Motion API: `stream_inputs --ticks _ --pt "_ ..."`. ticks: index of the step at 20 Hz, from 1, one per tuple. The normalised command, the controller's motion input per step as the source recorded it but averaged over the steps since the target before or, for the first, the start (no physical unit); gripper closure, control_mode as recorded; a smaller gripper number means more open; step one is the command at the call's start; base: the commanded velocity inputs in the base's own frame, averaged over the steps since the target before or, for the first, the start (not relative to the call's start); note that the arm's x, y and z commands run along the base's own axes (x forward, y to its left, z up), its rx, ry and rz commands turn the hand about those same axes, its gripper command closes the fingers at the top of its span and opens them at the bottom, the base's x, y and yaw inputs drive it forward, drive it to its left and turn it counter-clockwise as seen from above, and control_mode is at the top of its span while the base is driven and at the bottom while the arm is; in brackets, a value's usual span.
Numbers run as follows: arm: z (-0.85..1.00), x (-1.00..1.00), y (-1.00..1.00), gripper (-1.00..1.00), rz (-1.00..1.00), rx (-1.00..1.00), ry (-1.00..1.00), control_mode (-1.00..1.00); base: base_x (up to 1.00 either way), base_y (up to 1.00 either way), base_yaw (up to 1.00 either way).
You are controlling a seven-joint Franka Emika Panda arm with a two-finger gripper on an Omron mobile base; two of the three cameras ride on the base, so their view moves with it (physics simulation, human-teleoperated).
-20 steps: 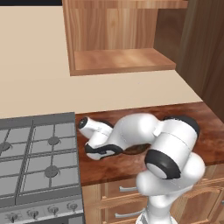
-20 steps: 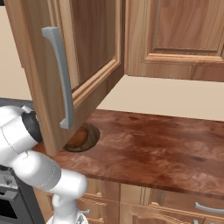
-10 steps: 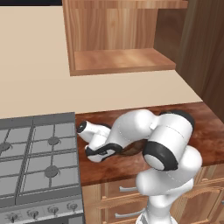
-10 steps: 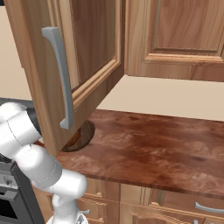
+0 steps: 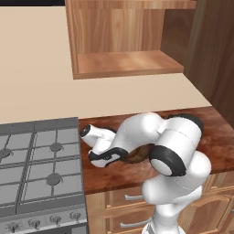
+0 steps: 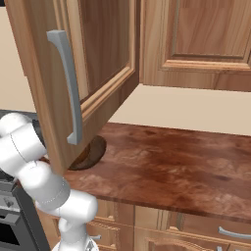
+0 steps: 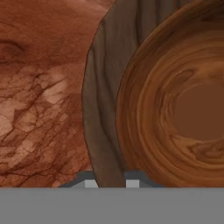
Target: Pick up the bowls on the counter and stack them on top of one another in the open cabinet. Place the smaller bowl on top of the larger bowl.
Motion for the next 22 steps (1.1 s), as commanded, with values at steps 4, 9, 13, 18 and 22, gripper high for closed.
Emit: stream_inputs --ticks 4,9,13,18,22 --pt "0.46 -0.03 -0.14 1.00 0.00 0.06 0.00 -1.00 0.00 0.00 0.00" --pt "0.55 -0.04 -0.06 1.00 0.00 0.02 0.00 -1.00 0.00 0.00 0.00" --pt "0.47 -0.01 0.00 1.00 0.00 0.00 0.00 -1.00 0.00 0.00 0.00" --pt "0.44 0.00 0.00 1.00 0.00 0.00 0.00 -1.00 0.00 0.00 0.00" --pt "0.43 0.00 0.00 1.00 0.01 0.00 0.01 -1.00 0.00 0.00 0.00"
